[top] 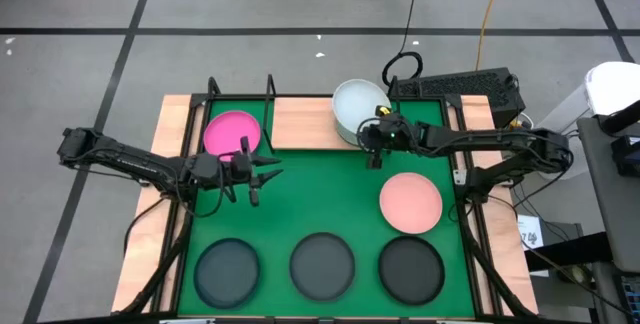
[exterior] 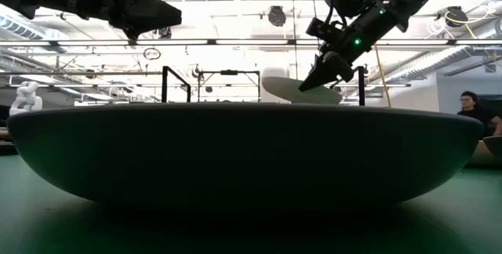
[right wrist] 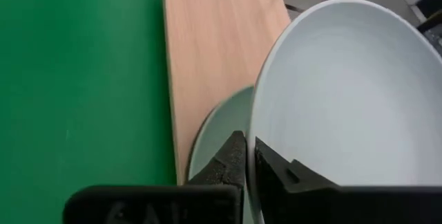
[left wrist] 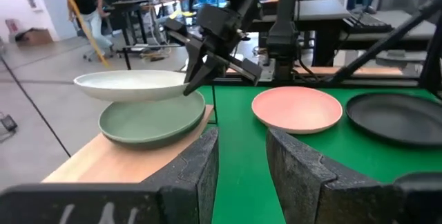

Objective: Place and stack plates onto a shelf
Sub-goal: Stack the gray plate on top of the green plate on the shelf, then stack the pink plate on top of the gray plate on the shelf

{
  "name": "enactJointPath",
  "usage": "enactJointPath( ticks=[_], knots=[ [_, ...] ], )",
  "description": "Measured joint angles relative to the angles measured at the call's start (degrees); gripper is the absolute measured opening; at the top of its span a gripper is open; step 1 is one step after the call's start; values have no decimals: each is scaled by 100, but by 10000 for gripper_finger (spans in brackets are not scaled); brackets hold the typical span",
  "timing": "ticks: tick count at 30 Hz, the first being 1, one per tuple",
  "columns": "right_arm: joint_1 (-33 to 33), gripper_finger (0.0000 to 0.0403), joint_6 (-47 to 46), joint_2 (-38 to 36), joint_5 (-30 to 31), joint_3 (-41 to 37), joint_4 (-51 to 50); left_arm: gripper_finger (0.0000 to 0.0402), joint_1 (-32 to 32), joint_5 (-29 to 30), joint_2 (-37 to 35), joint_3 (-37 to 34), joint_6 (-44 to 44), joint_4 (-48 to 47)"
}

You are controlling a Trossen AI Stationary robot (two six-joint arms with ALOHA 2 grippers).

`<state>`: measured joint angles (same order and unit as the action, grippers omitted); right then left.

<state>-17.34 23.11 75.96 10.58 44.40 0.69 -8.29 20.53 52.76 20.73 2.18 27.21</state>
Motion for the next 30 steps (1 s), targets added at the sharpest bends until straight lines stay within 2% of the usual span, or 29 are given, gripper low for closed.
enactJointPath(
  ticks=[7,12,19,30],
  knots=[
    [7,35,-39,-2,154,0,-60,127,0,55,1,0,-81,3],
    [7,48,-83,-2,154,0,-81,127,0,57,-1,0,227,-6],
    [76,68,-185,-86,135,0,-61,127,0,57,1,0,-127,-1],
    [590,89,-232,-633,130,-2,122,127,1,57,0,0,-61,6]
  ],
)
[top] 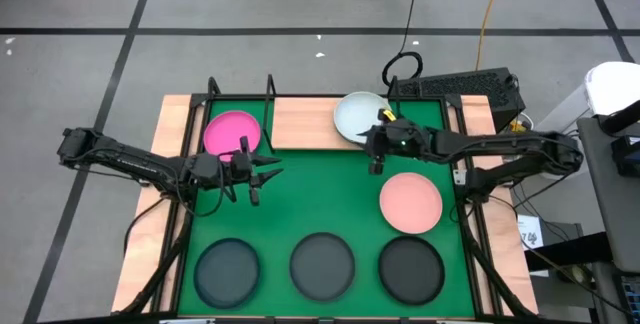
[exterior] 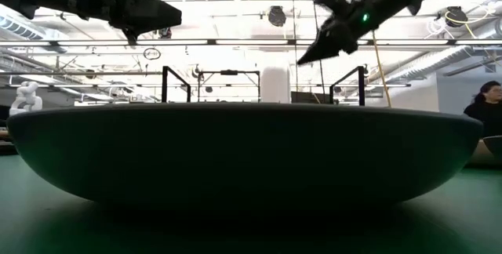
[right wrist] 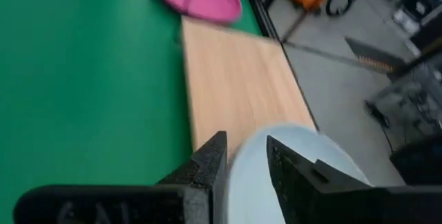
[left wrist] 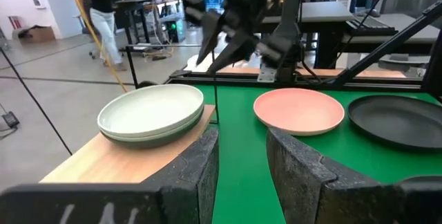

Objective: Place and stack plates onto a shelf
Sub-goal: Stack the pink plate on top of the gray plate on the shelf

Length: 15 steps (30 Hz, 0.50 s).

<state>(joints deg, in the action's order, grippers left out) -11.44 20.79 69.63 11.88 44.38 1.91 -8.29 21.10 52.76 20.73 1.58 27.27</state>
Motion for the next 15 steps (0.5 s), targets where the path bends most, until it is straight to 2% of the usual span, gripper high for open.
enactJointPath(
  ticks=[9,15],
  knots=[
    [602,87,-641,-702,-7,0,42,127,-1,-132,13,4,-168,3],
    [954,87,-1052,-929,-3,0,44,127,41,-120,14,4,-1459,-28]
  ],
)
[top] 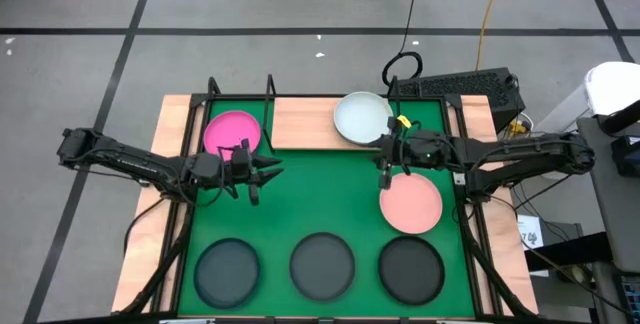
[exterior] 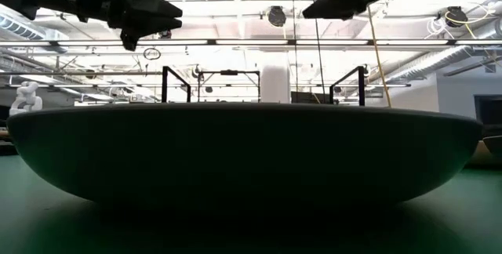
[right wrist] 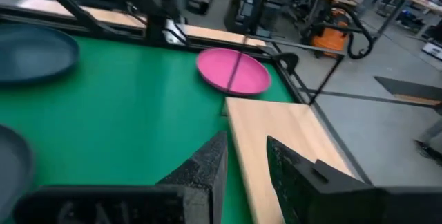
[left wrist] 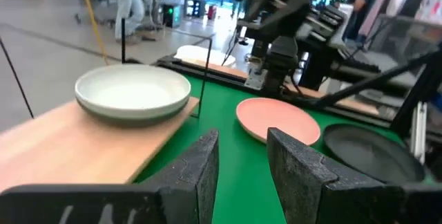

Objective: Place and stack plates onto a shelf
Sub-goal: Stack the pink plate on top of the gray plate on the shelf

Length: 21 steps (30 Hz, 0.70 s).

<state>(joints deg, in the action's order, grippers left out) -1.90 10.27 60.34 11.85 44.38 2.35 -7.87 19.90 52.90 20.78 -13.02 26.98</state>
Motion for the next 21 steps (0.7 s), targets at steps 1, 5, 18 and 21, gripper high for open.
enactJointPath(
  ticks=[1,5,18,21],
  knots=[
    [50,86,-45,0,-2,0,4,127,6,-29,0,0,-117,-31],
    [255,86,-62,4,2,0,-2,127,1,-101,0,63,-638,-519],
    [698,86,-62,8,7,-2,-77,127,-200,-901,890,900,-1703,-2770],
    [785,86,-62,8,7,-4,-100,127,-218,-1542,1528,1100,-1925,-2880]
  ],
)
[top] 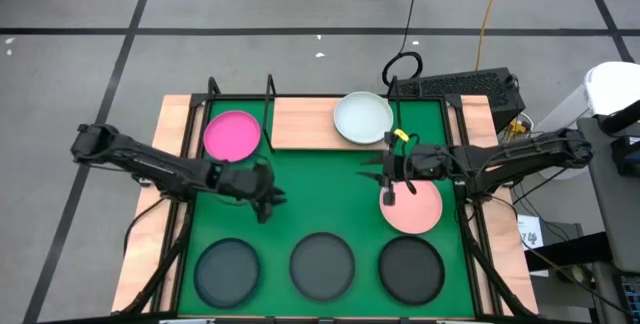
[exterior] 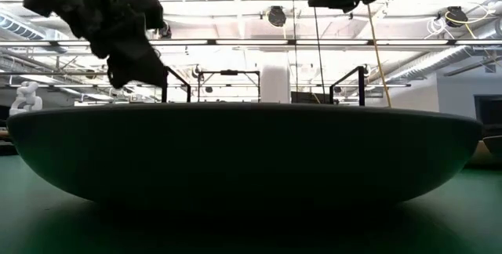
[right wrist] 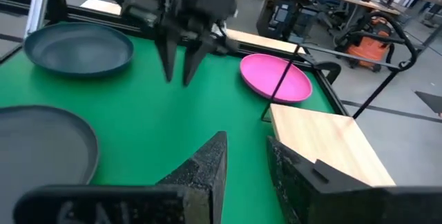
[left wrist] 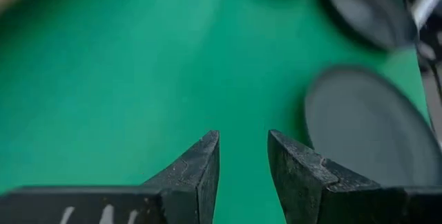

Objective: Place and stack plates onto a shelf
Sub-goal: Stack the pink plate on top of the gray plate on the shelf

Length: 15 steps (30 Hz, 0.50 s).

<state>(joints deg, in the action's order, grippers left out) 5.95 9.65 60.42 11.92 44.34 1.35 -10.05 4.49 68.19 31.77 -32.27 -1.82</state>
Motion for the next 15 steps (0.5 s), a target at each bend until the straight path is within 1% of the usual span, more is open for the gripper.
enactJointPath(
  ticks=[2,3,6,12,15],
  knots=[
    [53,86,2,0,0,-69,86,126,-37,-351,414,161,2,-5],
    [63,86,13,0,2,-103,98,126,-54,-417,577,251,22,-89],
    [68,86,25,0,10,-173,118,126,-30,-340,891,585,128,-870],
    [66,86,31,0,21,-232,142,126,102,471,985,1193,291,-2772],
    [66,86,42,0,20,-232,143,126,179,1250,985,1551,461,-3887]
  ],
)
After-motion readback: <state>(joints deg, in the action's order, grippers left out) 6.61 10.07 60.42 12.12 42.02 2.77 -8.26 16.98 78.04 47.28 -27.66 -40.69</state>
